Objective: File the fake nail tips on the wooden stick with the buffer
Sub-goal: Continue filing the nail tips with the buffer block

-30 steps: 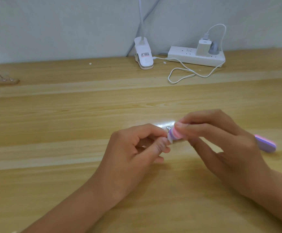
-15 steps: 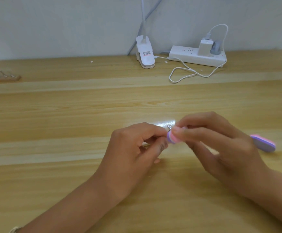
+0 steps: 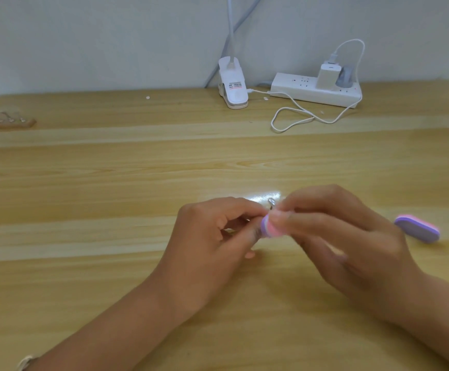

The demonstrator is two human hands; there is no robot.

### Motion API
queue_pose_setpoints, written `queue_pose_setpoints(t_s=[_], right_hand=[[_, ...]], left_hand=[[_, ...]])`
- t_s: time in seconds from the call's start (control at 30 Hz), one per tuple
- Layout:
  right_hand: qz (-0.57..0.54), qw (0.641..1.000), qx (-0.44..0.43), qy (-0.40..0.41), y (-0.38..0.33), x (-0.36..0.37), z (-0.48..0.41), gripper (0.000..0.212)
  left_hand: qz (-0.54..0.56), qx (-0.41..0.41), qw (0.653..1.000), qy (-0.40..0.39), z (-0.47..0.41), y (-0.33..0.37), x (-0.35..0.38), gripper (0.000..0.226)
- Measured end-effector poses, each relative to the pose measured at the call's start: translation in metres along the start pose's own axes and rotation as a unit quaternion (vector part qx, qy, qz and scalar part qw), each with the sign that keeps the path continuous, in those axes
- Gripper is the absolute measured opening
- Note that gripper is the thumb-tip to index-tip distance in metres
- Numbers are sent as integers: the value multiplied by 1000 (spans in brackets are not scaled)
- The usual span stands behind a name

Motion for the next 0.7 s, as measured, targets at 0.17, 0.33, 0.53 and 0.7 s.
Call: queue_pose_setpoints(t_s=[0.17, 0.33, 0.53, 0.7], right_hand=[[5, 1000, 0, 18, -3, -3, -2, 21], [30, 999, 14, 20, 7, -10, -5, 26], [5, 1000, -3, 12, -2, -4, -4, 20], [44, 997, 27, 52, 13, -15, -6, 27]], left_hand=[[45, -43, 998, -15, 1, -5, 3, 11], [71, -66, 995, -25, 1, -9, 4, 8], [78, -75, 994, -34, 2, -11, 5, 8], [100, -89, 990, -53, 2, -10, 7, 13]])
Point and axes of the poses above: each hand's wrist, its own z-axis away from the middle knuckle, its own x-axis out of the palm, y = z × x, the point moved 8 cm from there along -z, towards the middle knuckle, and after that the axes turned 11 degrees about y, right-handed, at the moved point
